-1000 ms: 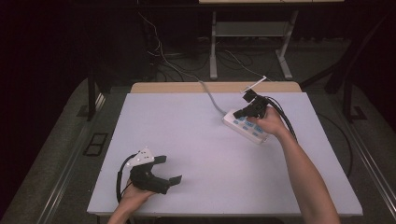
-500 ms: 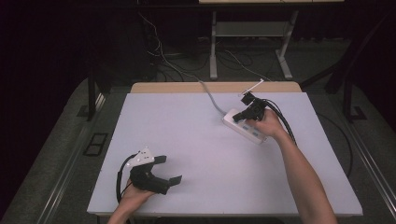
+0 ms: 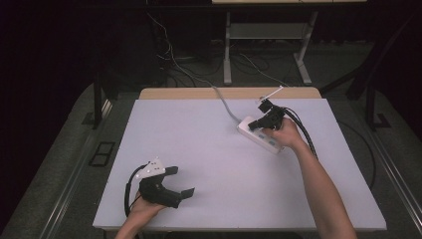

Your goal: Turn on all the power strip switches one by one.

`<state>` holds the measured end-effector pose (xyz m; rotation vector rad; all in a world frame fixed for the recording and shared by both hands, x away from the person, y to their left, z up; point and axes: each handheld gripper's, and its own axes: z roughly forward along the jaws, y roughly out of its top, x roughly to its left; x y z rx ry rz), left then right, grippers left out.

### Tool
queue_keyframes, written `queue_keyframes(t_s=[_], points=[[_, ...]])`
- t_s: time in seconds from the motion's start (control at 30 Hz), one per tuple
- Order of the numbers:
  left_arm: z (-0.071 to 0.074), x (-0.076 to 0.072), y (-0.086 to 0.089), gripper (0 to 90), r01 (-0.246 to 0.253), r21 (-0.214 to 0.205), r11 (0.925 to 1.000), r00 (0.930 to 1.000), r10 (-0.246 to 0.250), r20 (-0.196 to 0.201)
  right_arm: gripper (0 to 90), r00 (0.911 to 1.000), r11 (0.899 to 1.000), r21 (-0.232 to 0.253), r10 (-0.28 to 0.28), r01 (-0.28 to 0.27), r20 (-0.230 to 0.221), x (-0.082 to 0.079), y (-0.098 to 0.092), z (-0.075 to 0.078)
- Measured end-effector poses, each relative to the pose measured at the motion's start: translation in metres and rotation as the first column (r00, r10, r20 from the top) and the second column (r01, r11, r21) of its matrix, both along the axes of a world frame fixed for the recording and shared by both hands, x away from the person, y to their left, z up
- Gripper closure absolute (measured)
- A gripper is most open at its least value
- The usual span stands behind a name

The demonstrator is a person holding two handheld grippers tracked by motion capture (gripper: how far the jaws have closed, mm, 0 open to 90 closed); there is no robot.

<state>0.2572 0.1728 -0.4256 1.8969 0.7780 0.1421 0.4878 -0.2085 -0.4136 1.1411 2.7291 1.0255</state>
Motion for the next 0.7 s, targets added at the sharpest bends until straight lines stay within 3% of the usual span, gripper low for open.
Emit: queue_keyframes(t_s=[0.27,0.7], points=[[0.0003,0.0002,-0.0026,0.0,0.009,0.016,0.9998,0.9999,-0.009,0.007,90.0,0.9997,1.000,0.027,-0.006,0.005,0.024,-0.0029,-0.0030,-0.0040],[0.0000,0.0001,-0.0018,0.0,0.008,0.009,0.9999,1.0000,-0.008,0.002,90.0,0.9991,1.000,-0.013,-0.024,0.024,0.035,-0.0065,0.0027,-0.0026]])
